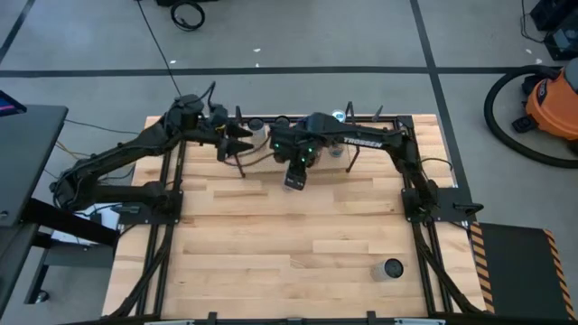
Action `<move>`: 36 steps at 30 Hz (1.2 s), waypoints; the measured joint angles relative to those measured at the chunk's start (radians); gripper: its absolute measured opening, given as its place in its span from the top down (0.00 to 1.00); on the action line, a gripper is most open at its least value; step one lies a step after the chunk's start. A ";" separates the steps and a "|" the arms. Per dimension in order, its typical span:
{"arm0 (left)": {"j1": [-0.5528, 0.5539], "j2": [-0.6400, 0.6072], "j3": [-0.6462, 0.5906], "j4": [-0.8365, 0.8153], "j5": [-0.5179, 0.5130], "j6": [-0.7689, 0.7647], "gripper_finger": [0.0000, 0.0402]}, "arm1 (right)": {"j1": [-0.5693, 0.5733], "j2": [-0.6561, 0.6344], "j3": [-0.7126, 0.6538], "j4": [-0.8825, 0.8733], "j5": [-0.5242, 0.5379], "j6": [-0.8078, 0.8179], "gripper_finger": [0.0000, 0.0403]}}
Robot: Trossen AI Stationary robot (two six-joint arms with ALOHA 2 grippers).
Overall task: Place canned beverage on shelf
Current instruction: Put the top white and pink soda can aligned with the other white and pink soda can on the shelf
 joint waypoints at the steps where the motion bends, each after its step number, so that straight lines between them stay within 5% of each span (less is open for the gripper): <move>1: 0.011 -0.001 0.000 0.001 0.000 -0.002 0.21 | -0.010 0.013 0.026 -0.006 0.002 -0.005 0.34; 7: 0.076 -0.005 0.000 -0.004 -0.001 -0.019 0.21 | -0.062 0.063 0.130 -0.018 0.042 -0.013 0.34; 36: 0.070 -0.004 0.000 -0.003 0.000 0.024 0.21 | -0.159 0.063 0.097 0.047 0.080 -0.168 0.34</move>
